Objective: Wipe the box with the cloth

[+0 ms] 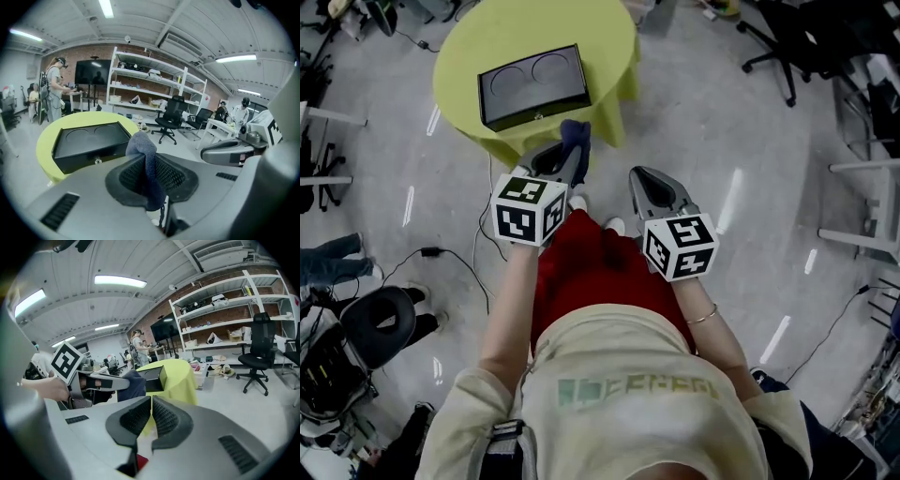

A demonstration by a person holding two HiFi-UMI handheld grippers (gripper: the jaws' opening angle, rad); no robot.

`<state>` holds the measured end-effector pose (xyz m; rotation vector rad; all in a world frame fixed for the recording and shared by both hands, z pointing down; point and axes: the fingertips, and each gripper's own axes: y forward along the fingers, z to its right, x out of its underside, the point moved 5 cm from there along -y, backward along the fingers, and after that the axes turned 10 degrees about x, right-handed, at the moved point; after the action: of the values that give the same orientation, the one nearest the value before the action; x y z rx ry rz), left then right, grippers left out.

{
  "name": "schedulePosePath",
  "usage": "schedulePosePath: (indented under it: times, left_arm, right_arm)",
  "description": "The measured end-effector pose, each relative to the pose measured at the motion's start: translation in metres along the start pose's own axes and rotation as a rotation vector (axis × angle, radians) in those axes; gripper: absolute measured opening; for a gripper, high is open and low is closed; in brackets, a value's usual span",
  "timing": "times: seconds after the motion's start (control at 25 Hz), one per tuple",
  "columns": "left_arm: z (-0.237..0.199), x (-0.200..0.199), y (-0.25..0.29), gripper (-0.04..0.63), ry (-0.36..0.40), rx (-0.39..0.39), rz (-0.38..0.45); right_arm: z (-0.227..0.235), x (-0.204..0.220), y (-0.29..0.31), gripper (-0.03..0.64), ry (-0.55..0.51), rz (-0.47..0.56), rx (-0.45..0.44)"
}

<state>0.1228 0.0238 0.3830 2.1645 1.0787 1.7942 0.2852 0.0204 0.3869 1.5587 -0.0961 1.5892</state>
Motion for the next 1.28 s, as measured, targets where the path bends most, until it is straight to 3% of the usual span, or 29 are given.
schedulePosePath:
  times: [0.52, 1.28]
  left_arm:
    - [0.012, -0.007, -0.089, 0.063, -0.023, -0.110, 0.295]
    - [-0.017, 0.010, -0.207, 0.063, 0.024, -0.180, 0.416]
  right_arm:
    - [-0.042, -0.045, -0.012, 0.038, -0.038, 0.151, -0.088]
    - [-0.134, -0.063, -0.033, 0.038, -0.084, 0.280, -0.100]
